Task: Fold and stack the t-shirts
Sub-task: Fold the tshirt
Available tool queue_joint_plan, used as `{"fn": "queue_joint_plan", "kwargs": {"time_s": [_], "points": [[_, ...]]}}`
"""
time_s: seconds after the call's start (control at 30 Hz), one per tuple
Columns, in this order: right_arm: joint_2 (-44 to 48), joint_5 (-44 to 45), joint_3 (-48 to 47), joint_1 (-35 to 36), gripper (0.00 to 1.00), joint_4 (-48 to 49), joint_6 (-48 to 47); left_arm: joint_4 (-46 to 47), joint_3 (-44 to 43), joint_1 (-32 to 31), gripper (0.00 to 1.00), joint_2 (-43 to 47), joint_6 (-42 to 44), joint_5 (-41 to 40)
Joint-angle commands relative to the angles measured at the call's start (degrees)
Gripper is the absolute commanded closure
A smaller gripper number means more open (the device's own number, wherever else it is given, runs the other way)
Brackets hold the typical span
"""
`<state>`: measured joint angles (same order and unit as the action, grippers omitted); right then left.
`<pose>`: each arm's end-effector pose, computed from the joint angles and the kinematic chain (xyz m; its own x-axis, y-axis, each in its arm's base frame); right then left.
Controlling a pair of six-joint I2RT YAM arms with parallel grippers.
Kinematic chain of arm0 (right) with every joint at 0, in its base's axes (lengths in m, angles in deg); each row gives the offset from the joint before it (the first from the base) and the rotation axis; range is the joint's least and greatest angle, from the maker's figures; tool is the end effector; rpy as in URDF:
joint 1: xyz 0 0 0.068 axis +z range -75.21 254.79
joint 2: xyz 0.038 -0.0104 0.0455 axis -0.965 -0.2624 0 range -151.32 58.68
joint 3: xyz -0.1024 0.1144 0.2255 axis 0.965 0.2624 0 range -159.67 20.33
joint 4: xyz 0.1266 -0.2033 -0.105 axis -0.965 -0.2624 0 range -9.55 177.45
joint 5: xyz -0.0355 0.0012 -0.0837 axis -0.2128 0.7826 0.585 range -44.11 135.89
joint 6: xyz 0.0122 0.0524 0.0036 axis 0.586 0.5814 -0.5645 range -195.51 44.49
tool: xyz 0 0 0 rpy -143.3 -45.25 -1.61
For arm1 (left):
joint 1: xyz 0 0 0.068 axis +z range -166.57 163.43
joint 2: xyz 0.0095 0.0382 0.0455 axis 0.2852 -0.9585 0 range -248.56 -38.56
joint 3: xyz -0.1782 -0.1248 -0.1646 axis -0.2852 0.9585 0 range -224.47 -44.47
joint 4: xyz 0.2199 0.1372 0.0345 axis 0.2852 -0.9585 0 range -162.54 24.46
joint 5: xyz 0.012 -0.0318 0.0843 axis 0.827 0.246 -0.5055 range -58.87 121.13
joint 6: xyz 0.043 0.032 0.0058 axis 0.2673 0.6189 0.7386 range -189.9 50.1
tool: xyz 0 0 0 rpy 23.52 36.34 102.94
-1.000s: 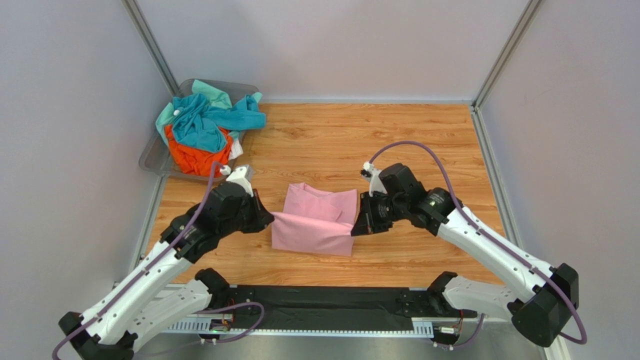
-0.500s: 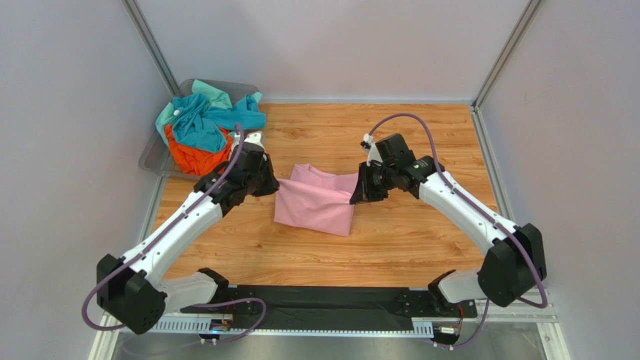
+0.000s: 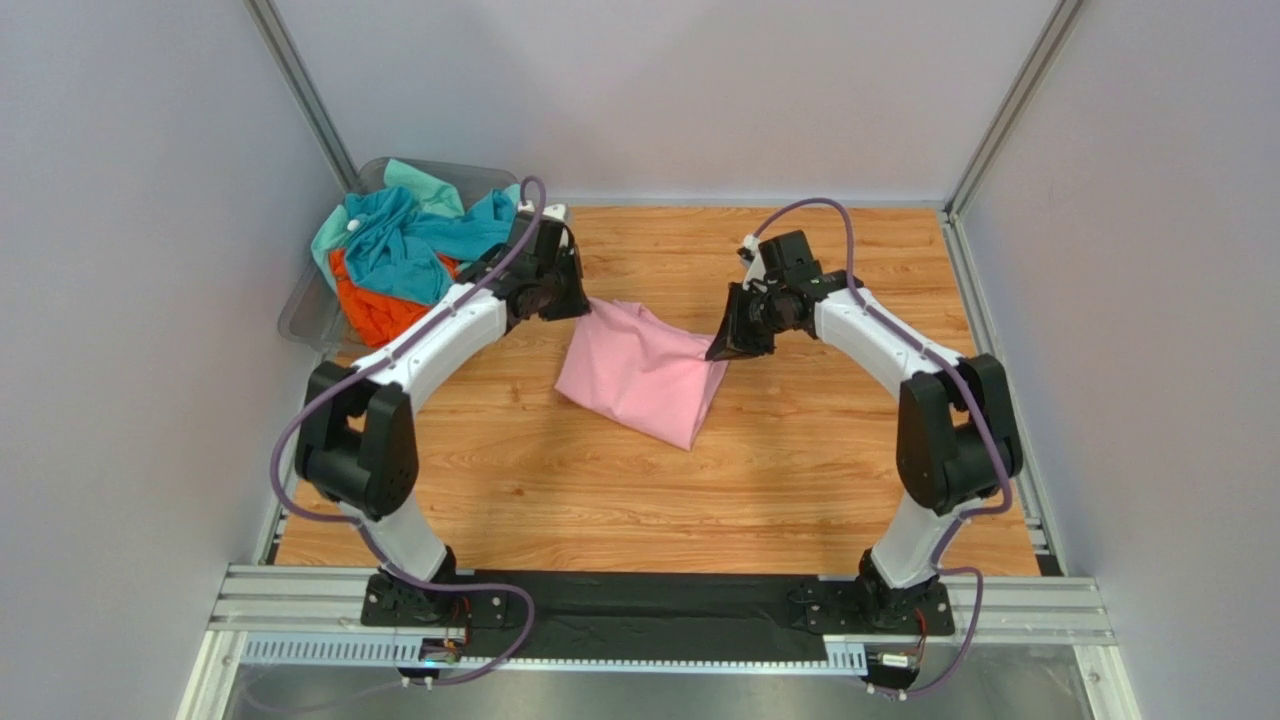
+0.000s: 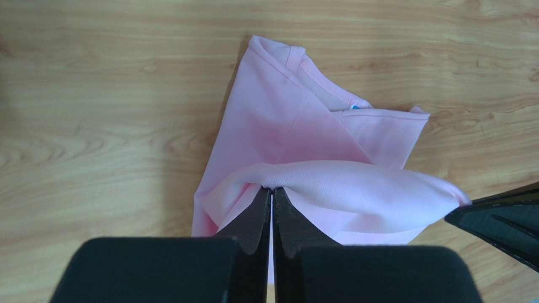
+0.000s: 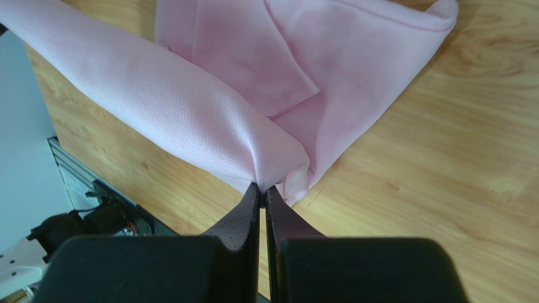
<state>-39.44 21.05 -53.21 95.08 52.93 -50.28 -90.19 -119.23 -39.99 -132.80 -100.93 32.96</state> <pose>0.3321 0.1387 0.2362 -0.9485 0.0617 -0.3108 -0.1246 0.8292 0.5449 0.3383 -0.1477 0.2754 -0.7631 -0.2309 -0.6037 0.0292 0.9208 -0.3890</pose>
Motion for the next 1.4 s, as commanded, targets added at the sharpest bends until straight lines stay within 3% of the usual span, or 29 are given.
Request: {"fn": "queue_joint_plan", "kwargs": {"time_s": [0.0, 0.23, 0.53, 0.8, 0.9, 1.0, 1.17, 1.37], "points": [[-4.78, -1.70, -3.80, -2.71, 1.00, 3.32, 0.87, 3.28, -6.70, 0.66, 1.00, -6.56, 3.43, 4.67], [-15.58, -0.56, -9.77, -6.23, 1.00, 4.81, 1.05, 4.08, -19.35, 0.83, 1.00, -21.75, 5.36, 10.74], [-24.12, -0.11, -14.61, -8.17, 1.00, 4.46, -0.01, 3.82, -30.17, 1.01, 1.00, -34.60, 3.78, 19.09], [-22.29, -1.53, -6.82, -7.29, 1.00, 4.82, -1.06, 6.80, -18.51, 0.92, 1.00, -33.48, -0.88, 24.63], [-18.08, -1.44, -0.32, -5.01, 1.00, 5.78, -1.24, 8.38, -8.24, 0.83, 1.00, -27.95, -1.23, 24.72], [-12.19, -1.26, 8.54, -2.20, 1.00, 7.27, 0.16, 9.08, 7.55, 0.48, 1.00, -19.17, -2.02, 22.88], [3.25, 0.22, 21.12, 5.34, 1.00, 6.93, 2.01, 11.37, 27.34, -3.54, 1.00, 1.74, -5.62, 18.49], [18.65, 4.17, 26.16, 13.18, 1.00, 2.46, 5.69, 4.88, 36.08, -9.36, 1.00, 24.68, -9.84, 10.75]]}}
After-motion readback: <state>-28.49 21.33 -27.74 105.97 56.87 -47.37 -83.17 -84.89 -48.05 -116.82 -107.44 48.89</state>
